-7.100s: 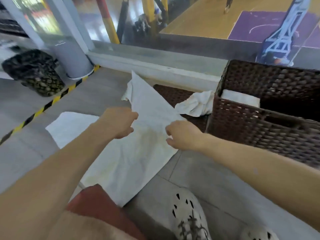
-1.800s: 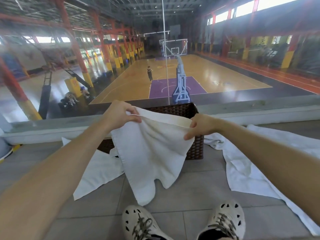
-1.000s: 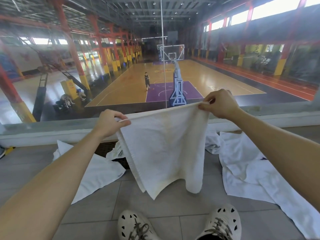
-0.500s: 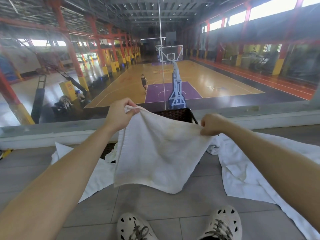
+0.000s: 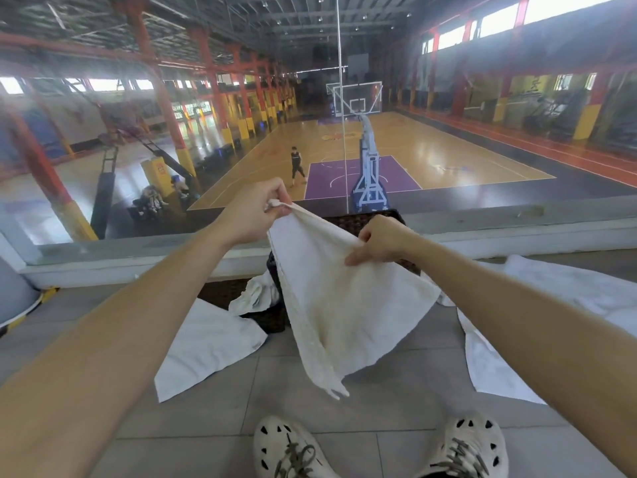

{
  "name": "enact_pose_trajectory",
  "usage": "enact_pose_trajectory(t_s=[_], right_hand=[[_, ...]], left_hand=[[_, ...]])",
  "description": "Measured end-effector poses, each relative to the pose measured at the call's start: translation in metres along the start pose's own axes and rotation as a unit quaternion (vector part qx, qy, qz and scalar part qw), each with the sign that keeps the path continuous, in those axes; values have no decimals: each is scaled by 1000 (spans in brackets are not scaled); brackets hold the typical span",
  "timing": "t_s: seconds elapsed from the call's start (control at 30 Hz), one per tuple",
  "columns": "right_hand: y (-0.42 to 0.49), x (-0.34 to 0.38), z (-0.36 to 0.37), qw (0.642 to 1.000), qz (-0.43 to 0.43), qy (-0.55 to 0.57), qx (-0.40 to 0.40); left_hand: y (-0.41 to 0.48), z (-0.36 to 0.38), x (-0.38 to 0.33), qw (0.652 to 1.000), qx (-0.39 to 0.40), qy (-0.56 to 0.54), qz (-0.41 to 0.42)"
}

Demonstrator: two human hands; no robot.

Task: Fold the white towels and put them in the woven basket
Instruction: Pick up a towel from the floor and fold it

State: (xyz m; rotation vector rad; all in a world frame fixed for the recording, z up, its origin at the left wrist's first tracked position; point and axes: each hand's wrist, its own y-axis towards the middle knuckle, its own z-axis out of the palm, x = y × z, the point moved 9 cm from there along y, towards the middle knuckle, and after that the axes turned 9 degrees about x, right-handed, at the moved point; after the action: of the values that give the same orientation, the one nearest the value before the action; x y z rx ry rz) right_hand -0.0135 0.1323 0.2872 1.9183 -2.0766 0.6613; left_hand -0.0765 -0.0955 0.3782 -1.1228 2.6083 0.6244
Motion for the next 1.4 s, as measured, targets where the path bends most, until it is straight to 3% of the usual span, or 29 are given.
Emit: enact_pose_trajectory(t_s=[0.2,0.33,0.43,0.53,0.6,0.7,0.8,0.9,1.0,1.07,1.17,1.4], right_hand=[[-7,19,-12,994,58,-1,88],[-11,21,-24,991,91,-67,70],[-12,17,-37,993,99,-71,8],[-17,15,-33,995,103,15,5],[-21,15,-28,986,102,131,-11],[-24,17,-19,947,105,303,-30],[-26,17,-18,914,103,390,-33],[-29,15,-24,895,104,431,-48],[-30,14,-27,884,107,451,-61],[-31,13,-29,876,105,466,-68],[-35,13,-29,867,104,482,-66],[-56,-1,-25,900,123,417,-17]], left_hand=[[-12,-7,4,999,-31,-35,-4],[-17,-12,11,998,-55,-31,8],[-20,-12,25,996,-72,-52,-7],[-22,-7,28,996,-71,-42,-17],[-24,1,28,996,-77,-23,-26],[-34,17,23,994,-90,-44,-38],[-51,40,11,993,-56,-97,-31],[-67,65,-3,983,-6,-183,-20],[-70,84,-11,987,21,-160,-20],[-67,88,-9,991,-9,-126,-39],[-62,82,-6,976,-71,-192,-68],[-49,68,3,942,-67,-291,-156]])
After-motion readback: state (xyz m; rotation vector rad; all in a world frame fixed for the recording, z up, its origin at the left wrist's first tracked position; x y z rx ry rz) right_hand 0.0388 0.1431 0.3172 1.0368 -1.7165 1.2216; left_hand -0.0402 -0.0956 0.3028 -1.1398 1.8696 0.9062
